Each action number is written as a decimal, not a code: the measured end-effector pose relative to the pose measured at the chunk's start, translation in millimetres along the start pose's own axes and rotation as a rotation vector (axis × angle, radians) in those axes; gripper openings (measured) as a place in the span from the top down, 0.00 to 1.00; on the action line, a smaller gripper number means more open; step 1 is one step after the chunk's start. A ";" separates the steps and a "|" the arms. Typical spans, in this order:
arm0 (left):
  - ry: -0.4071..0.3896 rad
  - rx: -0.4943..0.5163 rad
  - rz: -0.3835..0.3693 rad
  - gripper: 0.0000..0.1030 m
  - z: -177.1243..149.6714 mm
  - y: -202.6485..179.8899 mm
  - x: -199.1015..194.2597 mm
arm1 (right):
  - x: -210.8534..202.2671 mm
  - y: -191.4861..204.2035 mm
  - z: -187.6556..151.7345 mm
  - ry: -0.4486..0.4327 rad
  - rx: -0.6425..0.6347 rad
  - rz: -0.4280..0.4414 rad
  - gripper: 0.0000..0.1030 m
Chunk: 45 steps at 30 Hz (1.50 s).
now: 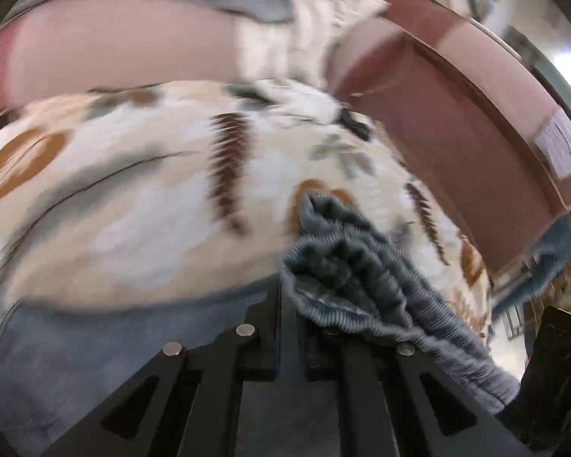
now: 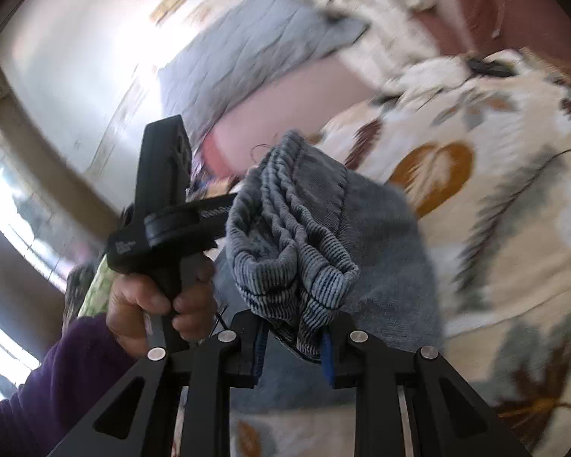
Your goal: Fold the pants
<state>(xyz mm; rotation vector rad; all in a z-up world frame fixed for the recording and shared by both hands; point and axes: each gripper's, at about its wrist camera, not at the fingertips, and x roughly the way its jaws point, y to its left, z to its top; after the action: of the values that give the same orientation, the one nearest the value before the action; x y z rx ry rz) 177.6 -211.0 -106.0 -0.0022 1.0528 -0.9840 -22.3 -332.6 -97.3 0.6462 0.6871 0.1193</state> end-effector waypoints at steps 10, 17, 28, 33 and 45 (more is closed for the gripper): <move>-0.025 -0.128 0.139 0.93 -48.6 53.1 -64.3 | 48.1 12.2 -28.1 0.355 -0.004 0.145 0.43; -0.050 -0.113 0.099 0.93 -70.7 17.3 -73.1 | 8.8 -14.5 -4.0 0.182 0.187 0.436 0.30; 0.002 -0.034 0.163 0.93 -103.8 -39.9 -48.3 | 27.3 -74.4 -3.3 0.147 0.516 0.289 0.29; 0.028 -0.068 0.225 0.93 -117.6 -26.8 -37.7 | 45.6 -89.2 -13.7 0.223 0.567 0.206 0.30; -0.183 -0.103 0.421 0.70 -148.2 -37.4 -114.0 | 27.9 -50.8 1.9 0.095 0.333 0.136 0.29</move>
<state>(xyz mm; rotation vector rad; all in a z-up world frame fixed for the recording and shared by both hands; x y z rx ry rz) 30.1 -91.9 -86.6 0.0426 0.8869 -0.5375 -4.7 -365.5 -141.7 1.0122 0.7614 0.1643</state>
